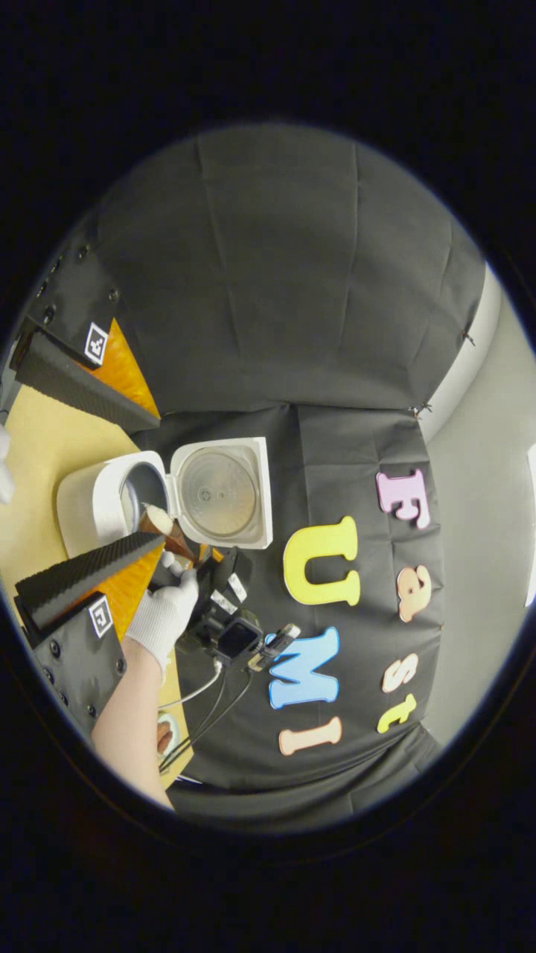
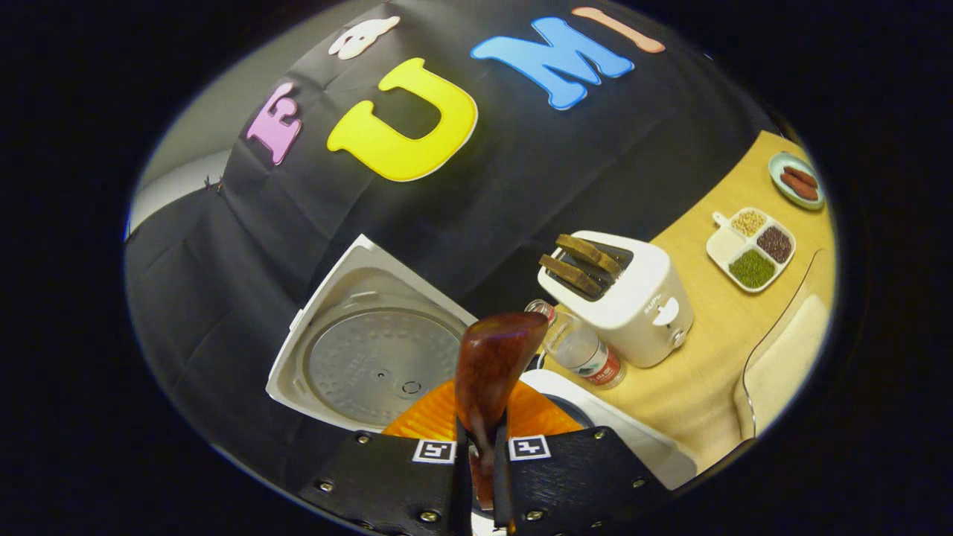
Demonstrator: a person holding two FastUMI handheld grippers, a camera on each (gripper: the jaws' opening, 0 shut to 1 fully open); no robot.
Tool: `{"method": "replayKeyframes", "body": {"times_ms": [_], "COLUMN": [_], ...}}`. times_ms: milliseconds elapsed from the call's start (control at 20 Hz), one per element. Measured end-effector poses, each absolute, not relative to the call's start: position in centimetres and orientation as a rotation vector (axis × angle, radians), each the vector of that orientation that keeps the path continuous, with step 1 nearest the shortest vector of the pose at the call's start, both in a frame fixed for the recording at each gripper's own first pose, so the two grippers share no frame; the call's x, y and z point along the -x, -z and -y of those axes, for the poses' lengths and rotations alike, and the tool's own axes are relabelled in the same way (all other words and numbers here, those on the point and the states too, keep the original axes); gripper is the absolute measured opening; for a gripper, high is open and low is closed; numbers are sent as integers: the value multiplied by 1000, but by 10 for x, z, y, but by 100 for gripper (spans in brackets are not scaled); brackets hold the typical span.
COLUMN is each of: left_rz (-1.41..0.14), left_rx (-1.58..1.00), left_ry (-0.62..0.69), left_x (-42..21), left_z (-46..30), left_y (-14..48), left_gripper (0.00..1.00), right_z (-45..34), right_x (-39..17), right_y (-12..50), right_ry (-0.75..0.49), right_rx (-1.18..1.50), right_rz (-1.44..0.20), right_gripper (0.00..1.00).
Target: Close the left gripper, press the button to open the rice cooker; take a wooden spoon from the chopstick holder with the right hand, scoop a spoonful of rice and pour it into the rice cooker, then put the wooden spoon back into the chopstick holder.
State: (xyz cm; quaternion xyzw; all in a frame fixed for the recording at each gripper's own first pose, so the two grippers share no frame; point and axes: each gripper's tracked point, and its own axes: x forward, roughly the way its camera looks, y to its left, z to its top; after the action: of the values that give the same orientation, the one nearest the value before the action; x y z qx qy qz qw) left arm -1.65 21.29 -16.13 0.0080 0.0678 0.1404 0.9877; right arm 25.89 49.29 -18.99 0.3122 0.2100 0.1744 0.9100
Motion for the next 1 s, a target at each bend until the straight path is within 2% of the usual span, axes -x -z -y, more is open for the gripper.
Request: {"method": "replayKeyframes", "body": {"times_ms": [100,250,300,600,650,700,750,800,1000], "left_rz": [-142,-142,-141,-142,-144,-143,-142,-142,-130], "left_rx": [-22,-37,-39,-43,-44,-47,-48,-49,-52], "left_ry": [-289,-303,-307,-324,-324,-324,-323,-322,-324], "left_x": [19,20,21,19,19,20,20,19,18], "left_z": [-216,-222,-224,-228,-227,-228,-227,-226,-225], "left_y": [164,165,166,167,168,169,169,169,164], "left_gripper": [99,93,99,99,96,99,93,99,99], "right_z": [-498,-503,-505,-502,-503,-505,-507,-514,-521], "right_x": [-257,-254,-254,-253,-254,-254,-254,-252,-241], "right_y": [189,187,187,178,176,174,174,172,175], "right_ry": [-371,-391,-396,-411,-419,-422,-433,-456,-509], "right_rx": [-544,-397,-338,-65,-28,27,84,141,276], "right_rz": [-398,-344,-325,-186,-165,-142,-126,-103,-37], "right_gripper": [11,11,11,11,11,11,11,11,12]}}
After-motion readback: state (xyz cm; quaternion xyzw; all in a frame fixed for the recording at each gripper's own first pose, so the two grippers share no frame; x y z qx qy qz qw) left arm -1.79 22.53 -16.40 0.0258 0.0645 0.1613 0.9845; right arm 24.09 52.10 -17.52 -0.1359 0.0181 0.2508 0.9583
